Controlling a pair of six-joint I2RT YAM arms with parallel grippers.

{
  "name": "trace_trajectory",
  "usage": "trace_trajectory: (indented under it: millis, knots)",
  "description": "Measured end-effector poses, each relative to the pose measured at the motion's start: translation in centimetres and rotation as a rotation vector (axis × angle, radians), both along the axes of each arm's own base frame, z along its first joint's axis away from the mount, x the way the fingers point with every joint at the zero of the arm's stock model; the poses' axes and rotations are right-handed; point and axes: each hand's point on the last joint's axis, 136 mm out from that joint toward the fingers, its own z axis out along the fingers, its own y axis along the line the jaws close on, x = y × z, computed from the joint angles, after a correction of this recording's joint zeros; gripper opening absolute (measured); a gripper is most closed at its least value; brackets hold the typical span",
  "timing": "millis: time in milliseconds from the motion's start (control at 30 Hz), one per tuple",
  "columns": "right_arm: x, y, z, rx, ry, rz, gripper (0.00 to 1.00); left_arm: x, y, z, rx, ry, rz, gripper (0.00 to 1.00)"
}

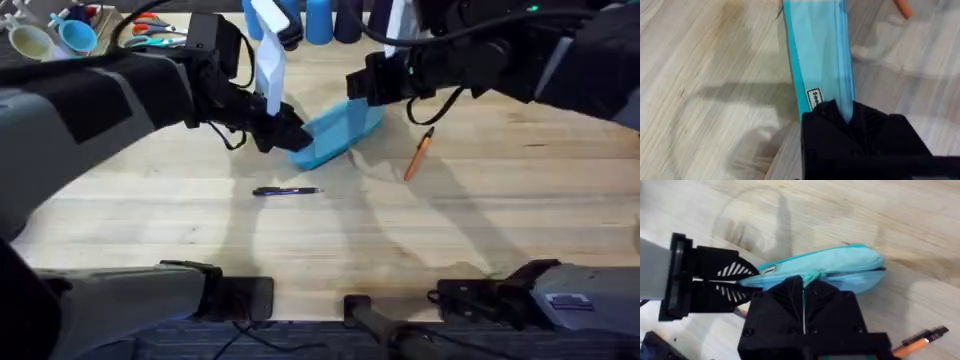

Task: Unzip the bag, pick up the pens from the table one at a time and place them inside, then zip the bag closed.

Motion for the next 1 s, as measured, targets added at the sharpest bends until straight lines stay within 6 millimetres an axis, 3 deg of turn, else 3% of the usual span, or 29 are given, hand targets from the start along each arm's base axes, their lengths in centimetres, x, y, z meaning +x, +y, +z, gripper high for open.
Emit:
trace_trajectory:
  millis: [567,1000]
  knots:
    - [-1.4,1.4,0.0,0.044,0.041,0.079,0.031,0.0,0.0,0.0,0.001,0.002,0.000,0.042]
    - [-4.9,5.2,-0.2,0.031,0.046,0.209,0.031,-0.1,0.1,-0.1,0.002,0.008,0.001,0.042]
